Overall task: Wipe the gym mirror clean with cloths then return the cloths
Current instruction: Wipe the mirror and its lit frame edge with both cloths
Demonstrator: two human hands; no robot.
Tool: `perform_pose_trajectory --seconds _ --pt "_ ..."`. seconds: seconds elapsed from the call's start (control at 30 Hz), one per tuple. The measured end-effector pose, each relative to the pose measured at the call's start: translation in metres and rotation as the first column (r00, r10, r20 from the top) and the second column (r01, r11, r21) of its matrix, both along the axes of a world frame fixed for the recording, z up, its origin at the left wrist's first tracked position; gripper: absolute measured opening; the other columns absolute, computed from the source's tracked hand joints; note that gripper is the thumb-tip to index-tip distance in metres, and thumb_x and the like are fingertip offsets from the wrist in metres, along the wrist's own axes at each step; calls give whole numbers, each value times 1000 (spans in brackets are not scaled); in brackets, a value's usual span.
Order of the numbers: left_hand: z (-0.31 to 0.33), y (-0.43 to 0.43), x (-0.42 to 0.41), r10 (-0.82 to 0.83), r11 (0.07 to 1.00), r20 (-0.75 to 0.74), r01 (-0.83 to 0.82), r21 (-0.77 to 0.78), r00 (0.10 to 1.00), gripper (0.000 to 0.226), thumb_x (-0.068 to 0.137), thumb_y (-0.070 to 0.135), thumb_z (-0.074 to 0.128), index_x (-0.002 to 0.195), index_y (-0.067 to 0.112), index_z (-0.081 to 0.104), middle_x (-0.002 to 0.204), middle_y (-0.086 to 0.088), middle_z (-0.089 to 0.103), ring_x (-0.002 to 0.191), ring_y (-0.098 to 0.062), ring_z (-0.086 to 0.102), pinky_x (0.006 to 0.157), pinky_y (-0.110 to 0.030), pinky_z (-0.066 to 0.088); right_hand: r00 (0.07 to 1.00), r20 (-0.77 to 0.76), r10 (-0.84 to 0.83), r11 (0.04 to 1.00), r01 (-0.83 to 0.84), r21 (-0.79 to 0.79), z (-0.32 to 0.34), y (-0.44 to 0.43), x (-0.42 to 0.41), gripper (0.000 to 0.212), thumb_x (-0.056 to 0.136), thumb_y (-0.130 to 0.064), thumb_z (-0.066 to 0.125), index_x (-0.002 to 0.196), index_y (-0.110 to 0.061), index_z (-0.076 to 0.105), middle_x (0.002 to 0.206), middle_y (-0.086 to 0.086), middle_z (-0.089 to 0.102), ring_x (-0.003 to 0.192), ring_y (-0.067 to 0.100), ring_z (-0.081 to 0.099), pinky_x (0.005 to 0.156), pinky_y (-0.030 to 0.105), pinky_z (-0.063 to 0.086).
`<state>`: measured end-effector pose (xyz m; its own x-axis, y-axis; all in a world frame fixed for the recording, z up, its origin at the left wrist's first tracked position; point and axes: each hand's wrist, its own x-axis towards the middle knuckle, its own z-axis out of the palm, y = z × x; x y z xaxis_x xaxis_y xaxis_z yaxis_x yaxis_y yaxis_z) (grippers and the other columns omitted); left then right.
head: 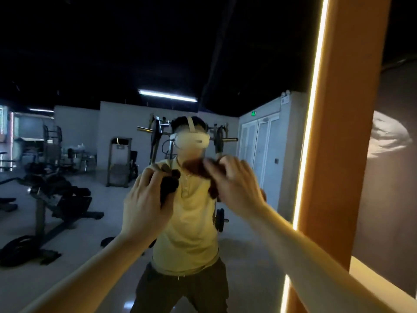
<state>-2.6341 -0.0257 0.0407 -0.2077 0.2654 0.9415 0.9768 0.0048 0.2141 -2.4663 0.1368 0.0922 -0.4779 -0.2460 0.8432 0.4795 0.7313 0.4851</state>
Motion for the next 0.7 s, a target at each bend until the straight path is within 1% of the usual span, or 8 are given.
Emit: perform_pose_trajectory --seconds 0.17,0.27,0.33,0.4,0.47,0.57,0.63,0.7 --pt "19 -4 -15 48 999 -39 -48 19 998 33 94 36 45 117 16 58 113 2 54 98 -8 47 70 -16 35 730 -675 -108 962 -95 -256 131 11 -2 49 96 -18 44 144 -16 56 117 15 52 101 29 57 92 45 54" --pt "41 -4 -19 19 993 16 -21 112 1000 36 92 42 40 111 16 57 104 8 49 90 -7 46 67 -14 33 832 -554 38 971 -161 -175 101 -23 -60 52 95 -21 52 147 -17 49 125 13 45 109 27 53 93 45 54" --pt "55 -4 -19 -22 983 90 5 186 996 35 92 45 40 105 17 55 100 8 49 86 -13 50 66 -17 34 981 -150 126 992 -120 48 66 -33 -73 49 95 -19 62 143 -13 53 120 12 43 106 26 50 89 47 56" --pt "60 -7 -20 -40 976 115 14 216 993 33 91 47 38 104 21 53 99 8 50 85 -14 51 67 -19 35 984 153 93 974 -122 192 76 -22 -52 33 101 -27 66 131 -15 61 106 4 52 93 18 57 84 43 59" --pt "58 -11 -21 -32 979 86 14 205 996 33 91 47 39 104 20 55 99 9 50 84 -12 51 66 -19 36 989 29 148 988 -149 34 123 -10 -31 25 108 -45 53 111 -23 63 88 -5 60 78 14 62 75 46 60" --pt "45 -15 -21 -19 990 27 15 141 999 32 94 43 43 107 18 57 100 11 48 84 -10 50 65 -15 36 834 -552 -18 992 -52 -111 189 -8 -26 40 102 -31 40 130 -18 66 110 12 59 100 30 58 87 48 51" --pt "35 -15 -23 -13 994 6 13 109 1000 32 95 42 43 112 19 56 102 12 47 86 -7 47 68 -14 35 787 -616 -33 987 -70 -143 180 -24 -57 46 97 -26 45 139 -17 61 117 16 54 106 30 54 91 43 47" --pt "25 -15 -23 -28 994 25 25 104 999 29 95 40 44 114 22 55 104 11 50 89 -9 50 68 -18 40 876 -476 83 988 -133 -73 131 -38 -89 46 95 -24 53 140 -15 58 116 14 50 104 27 50 91 42 46"
